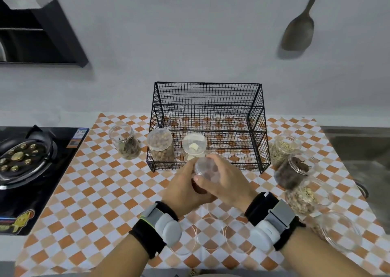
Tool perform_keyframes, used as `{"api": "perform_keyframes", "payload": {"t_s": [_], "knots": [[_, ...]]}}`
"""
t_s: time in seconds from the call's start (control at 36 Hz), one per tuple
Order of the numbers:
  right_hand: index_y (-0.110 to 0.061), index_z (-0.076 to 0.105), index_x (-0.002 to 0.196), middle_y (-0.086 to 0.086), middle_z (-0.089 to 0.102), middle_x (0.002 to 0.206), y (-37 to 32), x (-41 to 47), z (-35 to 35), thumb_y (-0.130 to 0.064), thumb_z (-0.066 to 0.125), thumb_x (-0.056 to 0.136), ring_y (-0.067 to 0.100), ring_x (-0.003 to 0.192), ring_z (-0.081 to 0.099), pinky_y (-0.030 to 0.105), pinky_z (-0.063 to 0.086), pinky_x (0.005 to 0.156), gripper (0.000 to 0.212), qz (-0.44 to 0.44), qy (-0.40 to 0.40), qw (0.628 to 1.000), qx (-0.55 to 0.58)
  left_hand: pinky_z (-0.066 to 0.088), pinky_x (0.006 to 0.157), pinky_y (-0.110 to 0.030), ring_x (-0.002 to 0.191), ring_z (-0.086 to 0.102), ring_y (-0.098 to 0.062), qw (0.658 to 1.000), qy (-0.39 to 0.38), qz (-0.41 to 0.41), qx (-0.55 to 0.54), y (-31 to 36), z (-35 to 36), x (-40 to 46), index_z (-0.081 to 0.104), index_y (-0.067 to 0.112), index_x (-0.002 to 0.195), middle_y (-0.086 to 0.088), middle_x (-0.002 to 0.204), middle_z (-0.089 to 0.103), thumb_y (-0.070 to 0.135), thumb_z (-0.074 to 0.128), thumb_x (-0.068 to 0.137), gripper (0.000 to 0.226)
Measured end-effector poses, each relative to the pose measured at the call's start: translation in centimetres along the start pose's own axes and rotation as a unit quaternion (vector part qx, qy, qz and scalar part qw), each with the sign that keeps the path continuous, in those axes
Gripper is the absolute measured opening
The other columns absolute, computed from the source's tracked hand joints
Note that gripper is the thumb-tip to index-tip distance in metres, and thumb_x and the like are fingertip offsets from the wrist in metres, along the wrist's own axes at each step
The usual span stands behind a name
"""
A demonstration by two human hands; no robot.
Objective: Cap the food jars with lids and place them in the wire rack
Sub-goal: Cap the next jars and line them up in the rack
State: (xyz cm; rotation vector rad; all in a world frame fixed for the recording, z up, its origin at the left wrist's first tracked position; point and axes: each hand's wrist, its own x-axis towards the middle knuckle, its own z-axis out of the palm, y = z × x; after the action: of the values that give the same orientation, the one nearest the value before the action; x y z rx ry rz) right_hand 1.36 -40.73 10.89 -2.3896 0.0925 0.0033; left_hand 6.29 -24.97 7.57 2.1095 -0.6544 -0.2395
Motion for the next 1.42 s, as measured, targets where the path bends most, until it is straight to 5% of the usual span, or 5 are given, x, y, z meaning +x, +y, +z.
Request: {"api": "perform_keyframes", "payload": {"t_s": [0.19, 0.33, 0.64, 0.83, 1.42], "knots": [[-0.026, 0.048, 0.134, -0.011, 0.059, 0.116, 0.1, 0.8, -3.0, -0.068, 0.066, 0.084, 0.013, 0.102, 0.06, 0.033, 0.052, 0.083, 0.069, 0.005, 0.047, 0.998, -0.044, 0.039, 0.106, -0.023, 0.132, 0.041, 0.001, 0.999, -0.034, -0.031, -0.02, 0.0, -0.1, -0.1, 0.01, 0.035, 0.158, 0.024, 0.147, 0.035, 0.065, 0.088, 0.058, 0.13], [-0.025, 0.043, 0.142, -0.015, 0.048, 0.114, 0.6, 2.4, -5.6, -0.074, 0.066, 0.08, 0.01, 0.102, 0.054, 0.028, 0.04, 0.078, 0.083, 0.045, 0.071, 0.992, -0.089, 0.028, 0.106, -0.016, 0.132, 0.027, 0.008, 0.998, -0.035, -0.053, 0.014, -1.0, 0.2, -0.8, 0.009, 0.033, 0.159, 0.024, 0.148, 0.025, 0.07, 0.082, 0.064, 0.126], [-0.025, 0.046, 0.136, -0.006, 0.062, 0.128, 3.1, 6.4, -8.1, -0.074, 0.074, 0.07, 0.016, 0.106, 0.063, 0.043, 0.06, 0.088, 0.087, 0.087, 0.106, 0.985, -0.101, 0.033, 0.116, -0.032, 0.146, 0.03, -0.014, 0.991, -0.081, -0.096, 0.035, -2.0, 0.2, -1.4, 0.006, 0.033, 0.159, 0.009, 0.162, 0.022, 0.095, 0.056, 0.055, 0.131], [-0.023, 0.043, 0.14, -0.001, 0.061, 0.133, 4.2, 8.2, -8.0, -0.075, 0.073, 0.07, 0.022, 0.108, 0.065, 0.043, 0.059, 0.088, 0.092, 0.099, 0.104, 0.983, -0.111, 0.032, 0.118, -0.035, 0.146, 0.03, -0.013, 0.99, -0.082, -0.098, 0.05, -2.8, 0.4, -1.8, 0.008, 0.032, 0.159, 0.009, 0.161, 0.023, 0.08, 0.065, 0.068, 0.117], [-0.019, 0.032, 0.15, 0.009, 0.054, 0.146, 7.1, 10.2, -5.4, -0.07, 0.074, 0.076, 0.031, 0.121, 0.061, 0.041, 0.053, 0.095, 0.099, 0.12, 0.036, 0.981, -0.147, 0.033, 0.116, -0.031, 0.144, 0.031, -0.012, 0.987, -0.09, -0.131, 0.036, -4.1, 0.2, -2.2, 0.012, 0.034, 0.158, 0.012, 0.161, 0.025, 0.09, 0.056, 0.06, 0.122]]}}
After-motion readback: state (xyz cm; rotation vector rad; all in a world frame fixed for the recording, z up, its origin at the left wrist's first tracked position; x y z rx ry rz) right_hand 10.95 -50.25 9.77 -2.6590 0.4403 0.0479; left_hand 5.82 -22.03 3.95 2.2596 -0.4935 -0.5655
